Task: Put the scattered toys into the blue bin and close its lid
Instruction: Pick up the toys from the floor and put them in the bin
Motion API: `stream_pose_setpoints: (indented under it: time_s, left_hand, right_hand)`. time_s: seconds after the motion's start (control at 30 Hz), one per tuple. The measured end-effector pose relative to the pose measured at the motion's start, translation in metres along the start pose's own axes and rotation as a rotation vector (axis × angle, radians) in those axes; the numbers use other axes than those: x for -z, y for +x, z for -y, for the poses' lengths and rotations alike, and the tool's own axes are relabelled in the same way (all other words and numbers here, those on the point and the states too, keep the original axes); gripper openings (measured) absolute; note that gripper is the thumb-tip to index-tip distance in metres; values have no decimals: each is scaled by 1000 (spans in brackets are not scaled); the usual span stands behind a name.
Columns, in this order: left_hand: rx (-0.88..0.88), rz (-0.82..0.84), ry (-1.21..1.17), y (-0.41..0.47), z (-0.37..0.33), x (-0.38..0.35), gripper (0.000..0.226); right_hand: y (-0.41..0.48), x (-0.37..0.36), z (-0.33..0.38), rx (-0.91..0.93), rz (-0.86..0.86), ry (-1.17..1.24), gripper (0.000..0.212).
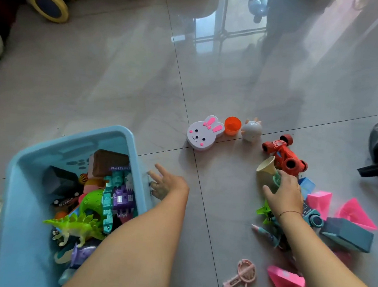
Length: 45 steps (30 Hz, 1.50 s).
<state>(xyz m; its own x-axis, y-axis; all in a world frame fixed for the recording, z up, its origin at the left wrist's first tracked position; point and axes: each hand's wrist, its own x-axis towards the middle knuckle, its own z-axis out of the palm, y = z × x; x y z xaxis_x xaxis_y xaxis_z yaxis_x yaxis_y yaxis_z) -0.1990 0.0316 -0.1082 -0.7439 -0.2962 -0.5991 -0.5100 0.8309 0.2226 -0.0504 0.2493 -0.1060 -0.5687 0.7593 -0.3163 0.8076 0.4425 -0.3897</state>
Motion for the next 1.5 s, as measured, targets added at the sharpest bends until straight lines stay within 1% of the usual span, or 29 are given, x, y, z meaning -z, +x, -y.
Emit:
stream_pose_setpoints:
  time_s: [0.07,0.1,0.17,0.23,0.3,0.37,0.43,0.5,0.57,0.63,0.7,0.77,0.83,0.9,0.97,1.03,1.1,1.13,1.17,1.23,1.27,1.3,1.33,1.4,1.43,1.5]
  left_hand:
    - [27,10,12,6,-2,-6,63]
    - [32,9,22,10,-2,-8,52]
    - [5,-44,57,16,3,-11,33]
    - [-47,-107,45,16,8,-13,33]
    - [-59,-118,-60,7,10,-16,32]
    - [-22,-104,-209,-3,9,-18,25]
    - [9,-84,-265,-4,10,-18,23]
    - [-49,-35,-232,-4,9,-16,26]
    - [-157,-12,-224,-11,1,-10,29]
    - [-278,-35,-296,-26,-11,2,25]
    - [-416,-69,-437,-45,-21,23,21]
    - [-556,-104,-552,-65,-21,51,20]
    - [-660,-165,-622,-85,-11,84,20]
    - [-697,-245,-695,-99,5,116,20]
    - [-688,-364,-741,-102,26,147,21]
    - [-619,-501,-728,-93,53,175,22]
    - [-474,-588,-698,-80,84,197,23]
    - [-384,-603,-695,-75,99,205,24]
    - [-294,-608,-698,-71,111,211,26]
    - [-177,-631,-718,-69,127,219,32]
    - [-174,-651,-736,-72,127,221,34]
    - [-206,-667,-754,-78,123,220,34]
    - [-268,-671,-762,-86,116,217,33]
    - [-461,-644,-746,-105,93,198,30]
    - [-569,-604,-730,-115,80,182,28]
    - [-755,-472,-654,-137,58,140,27]
  right_hand:
    - [7,-4,1,14,29,-60,63]
    - [10,-6,2,20,28,-75,63]
    - [14,-10,6,17,18,-92,62]
    - [14,-15,11,28,17,-88,53]
    - [12,-21,19,56,27,-78,46]
    - [9,-26,26,83,61,-79,47]
    - [6,-30,32,81,129,-96,49]
    - [3,-34,37,103,209,-162,43]
    - [0,-36,44,137,248,-175,32]
    - [-8,-34,56,151,183,-54,30]
    - [-19,-22,73,160,53,138,30]
    - [-36,-3,95,170,-13,347,28]
    - [-60,16,120,193,-4,550,21]
    - [-92,35,148,212,48,705,17]
    - [-128,51,177,236,144,890,16]
    - [-162,61,203,285,298,1042,16]
    - [-193,58,223,351,456,1025,14]
    - [-205,51,229,383,511,957,16]
    - [-215,42,234,418,527,852,22]
    - [-222,23,234,467,473,666,34]
    - [-220,17,228,466,433,634,37]
    - [-215,15,220,447,385,626,37]
    - [-207,13,208,409,325,624,35]
    - [-186,12,171,296,183,618,32]
    - [-174,11,148,229,105,605,32]
    - [-147,8,98,80,-52,517,35]
